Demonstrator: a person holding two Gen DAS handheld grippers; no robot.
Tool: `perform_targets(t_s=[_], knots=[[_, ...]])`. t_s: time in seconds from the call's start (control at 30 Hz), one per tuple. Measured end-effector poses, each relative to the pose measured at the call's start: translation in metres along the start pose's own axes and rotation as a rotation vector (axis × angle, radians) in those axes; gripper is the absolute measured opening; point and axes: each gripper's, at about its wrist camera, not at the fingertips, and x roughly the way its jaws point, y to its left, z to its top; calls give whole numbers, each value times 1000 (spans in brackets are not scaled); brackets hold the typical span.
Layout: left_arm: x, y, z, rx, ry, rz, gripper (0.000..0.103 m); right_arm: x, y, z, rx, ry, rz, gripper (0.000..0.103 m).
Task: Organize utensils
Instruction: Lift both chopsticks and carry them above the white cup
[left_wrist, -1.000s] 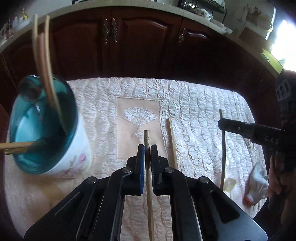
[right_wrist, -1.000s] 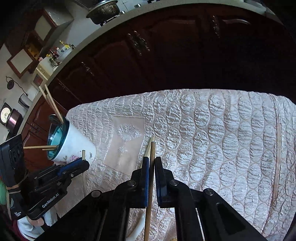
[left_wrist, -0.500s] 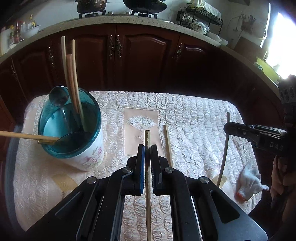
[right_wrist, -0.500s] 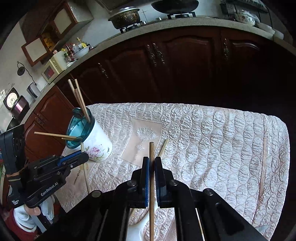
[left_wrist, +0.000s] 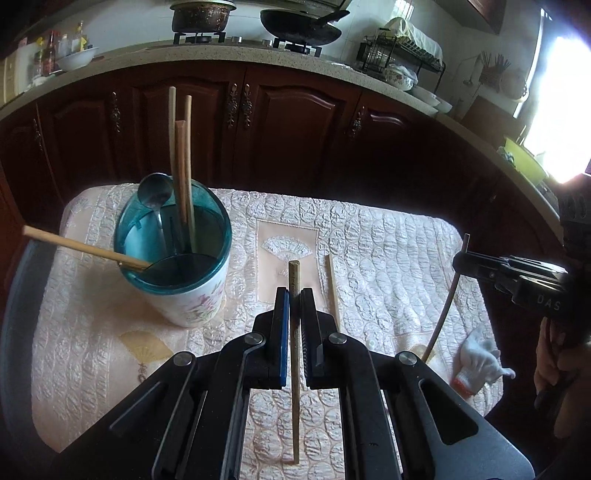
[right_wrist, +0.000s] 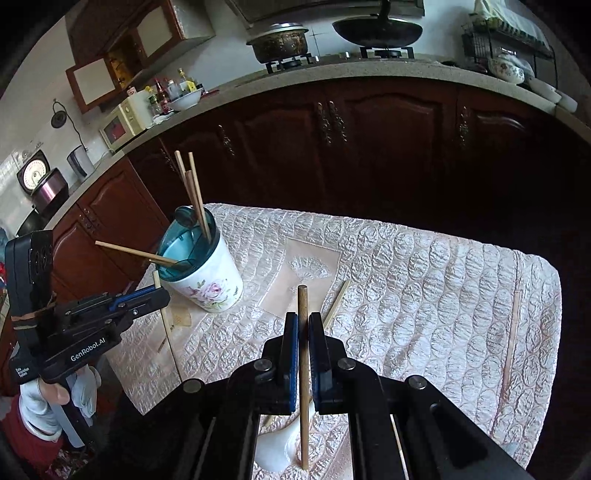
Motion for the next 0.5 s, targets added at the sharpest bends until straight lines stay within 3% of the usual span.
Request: perform_targets(t_s=[0.3,0.5], knots=[[-48,15,5,-18,-57,-24,4,-26,27,19,-60,-60,33,5],[-95,28,35,-17,-150,-17,4,-39,47,46,-98,-115,63,5]])
